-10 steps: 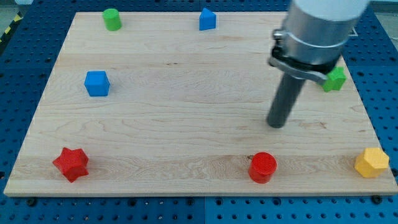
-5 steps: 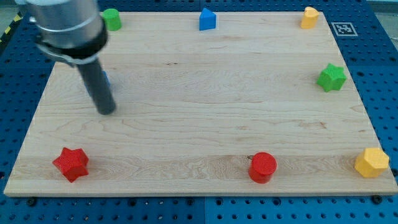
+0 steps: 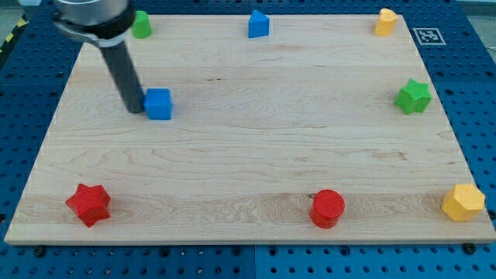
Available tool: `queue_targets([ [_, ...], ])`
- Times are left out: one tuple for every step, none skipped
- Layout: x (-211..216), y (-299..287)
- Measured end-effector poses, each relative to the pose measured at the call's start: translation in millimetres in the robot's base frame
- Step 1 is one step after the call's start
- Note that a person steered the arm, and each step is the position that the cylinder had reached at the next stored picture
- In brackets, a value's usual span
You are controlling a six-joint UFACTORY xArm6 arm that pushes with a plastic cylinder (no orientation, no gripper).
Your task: Push the blue cube to the center
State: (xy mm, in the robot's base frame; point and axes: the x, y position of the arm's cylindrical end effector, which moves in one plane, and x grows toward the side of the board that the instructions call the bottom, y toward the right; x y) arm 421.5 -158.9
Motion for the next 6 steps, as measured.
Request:
queue_targets([
  [0, 45],
  [0, 79],
  [6, 92],
  [24, 92],
  [62, 90],
  [64, 90],
])
